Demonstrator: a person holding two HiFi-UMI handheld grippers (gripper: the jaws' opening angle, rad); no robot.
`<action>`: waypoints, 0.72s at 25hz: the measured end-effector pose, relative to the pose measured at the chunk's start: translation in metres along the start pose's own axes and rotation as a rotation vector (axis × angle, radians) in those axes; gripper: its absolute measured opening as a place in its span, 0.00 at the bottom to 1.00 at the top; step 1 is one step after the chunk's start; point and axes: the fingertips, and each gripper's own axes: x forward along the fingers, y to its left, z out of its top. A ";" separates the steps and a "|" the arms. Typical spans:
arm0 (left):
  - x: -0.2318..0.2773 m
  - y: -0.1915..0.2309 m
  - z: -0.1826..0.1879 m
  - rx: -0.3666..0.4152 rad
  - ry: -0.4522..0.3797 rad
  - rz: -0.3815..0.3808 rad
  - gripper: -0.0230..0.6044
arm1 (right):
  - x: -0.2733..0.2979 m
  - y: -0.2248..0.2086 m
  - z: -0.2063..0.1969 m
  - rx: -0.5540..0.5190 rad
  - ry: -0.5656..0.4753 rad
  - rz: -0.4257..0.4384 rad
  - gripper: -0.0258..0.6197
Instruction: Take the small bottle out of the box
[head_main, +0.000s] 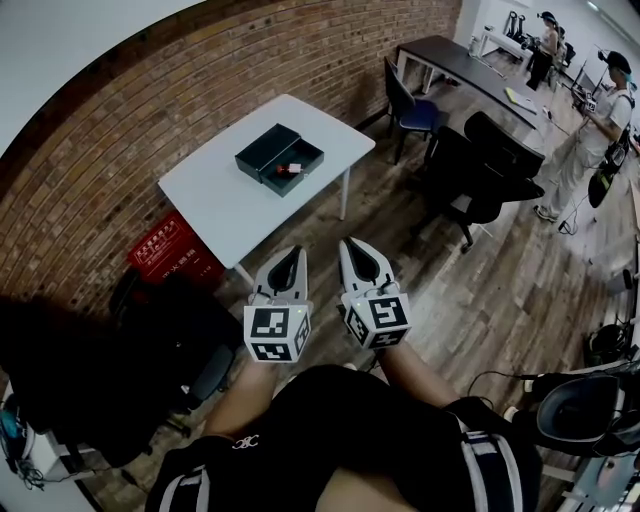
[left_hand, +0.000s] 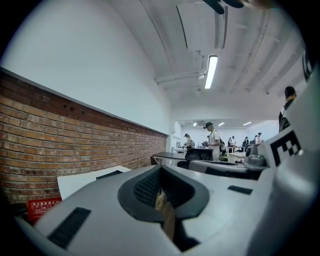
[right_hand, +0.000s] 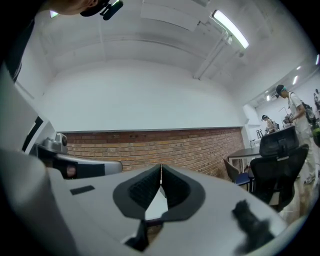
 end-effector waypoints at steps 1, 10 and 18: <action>0.001 -0.002 -0.001 0.000 0.001 0.002 0.06 | -0.001 -0.001 -0.001 0.000 0.000 0.003 0.09; 0.022 -0.015 -0.005 -0.016 0.007 0.023 0.06 | -0.003 -0.019 -0.004 -0.005 -0.004 0.059 0.09; 0.047 -0.059 -0.024 -0.023 0.029 0.005 0.05 | -0.018 -0.064 -0.019 -0.006 0.027 0.052 0.09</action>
